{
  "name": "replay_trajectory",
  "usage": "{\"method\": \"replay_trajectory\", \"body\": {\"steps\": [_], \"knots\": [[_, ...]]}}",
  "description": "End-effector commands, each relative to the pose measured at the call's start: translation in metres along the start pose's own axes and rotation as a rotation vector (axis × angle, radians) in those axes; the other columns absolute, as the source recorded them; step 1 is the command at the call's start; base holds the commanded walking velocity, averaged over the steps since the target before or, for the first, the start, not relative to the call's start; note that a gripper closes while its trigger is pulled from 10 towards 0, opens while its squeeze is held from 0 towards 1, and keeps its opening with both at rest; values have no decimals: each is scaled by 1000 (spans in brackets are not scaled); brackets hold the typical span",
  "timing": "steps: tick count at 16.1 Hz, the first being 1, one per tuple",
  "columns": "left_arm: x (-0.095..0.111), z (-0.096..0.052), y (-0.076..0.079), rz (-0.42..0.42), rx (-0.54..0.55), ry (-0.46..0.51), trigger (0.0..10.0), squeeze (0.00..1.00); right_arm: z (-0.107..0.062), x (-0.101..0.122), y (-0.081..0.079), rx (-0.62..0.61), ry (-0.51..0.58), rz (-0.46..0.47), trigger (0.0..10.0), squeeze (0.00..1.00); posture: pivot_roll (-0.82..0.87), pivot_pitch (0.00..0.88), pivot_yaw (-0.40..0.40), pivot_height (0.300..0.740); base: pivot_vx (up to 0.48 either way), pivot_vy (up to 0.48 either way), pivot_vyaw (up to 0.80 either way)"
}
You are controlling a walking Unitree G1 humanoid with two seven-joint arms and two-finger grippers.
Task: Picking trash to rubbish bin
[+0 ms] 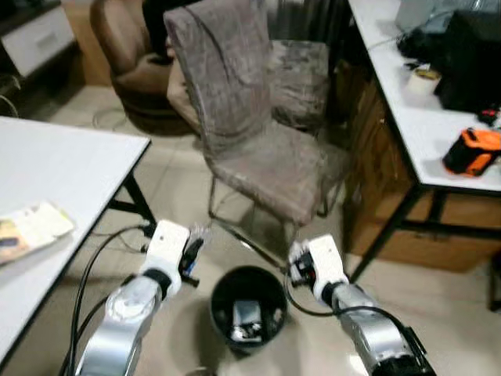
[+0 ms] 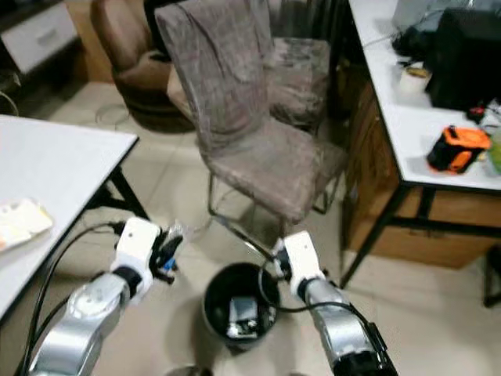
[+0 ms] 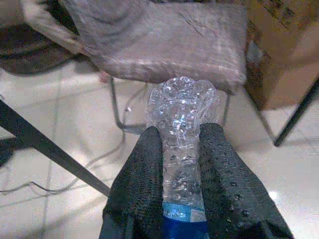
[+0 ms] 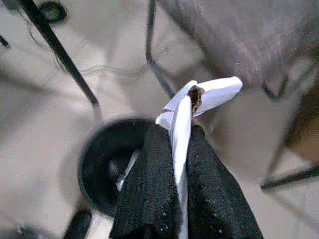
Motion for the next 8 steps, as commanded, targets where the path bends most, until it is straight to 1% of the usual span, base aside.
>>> {"method": "replay_trajectory", "body": {"steps": [1, 2, 3, 5, 7, 8], "knots": [[1, -4, -7, 19, 15, -7, 10000, 0, 5, 7, -5, 24, 23, -15, 10000, 0, 2, 126, -9, 740, 0, 0, 0], [0, -9, -11, 25, 25, -16, 10000, 0, 10, 7, -6, 40, 12, -38, 10000, 0, 7, 148, -6, 740, 0, 0, 0], [1, -15, -12, 27, 18, -17, 10000, 0, 15, 11, -5, 49, 11, -54, 10000, 0, 20, 162, -9, 740, 0, 0, 0], [0, -28, -11, 50, -27, -38, 10000, 0, 27, 29, -2, 47, 33, -81, 10000, 0, 28, 191, -6, 740, 0, 0, 0], [0, -33, -8, 47, -47, -45, 10000, 0, 31, 39, -2, 52, 47, -95, 10000, 0, 32, 202, -9, 740, 0, 0, 0], [-2, -38, -5, 49, -55, -56, 10000, 0, 36, 56, -4, 67, 77, -80, 10000, 0, 29, 213, -7, 740, 0, 0, 0]]}}
Point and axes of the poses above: a point about 5 cm out from each wrist's last joint towards the gripper, its own z axis pointing out of the wrist towards the gripper, its own x axis along the axis of the wrist's last joint, y = z × x, the point moved 4 cm from there along z, pointing out of the wrist towards the gripper, and after that the axes turned 2 degrees about z, right-handed, at the moved point
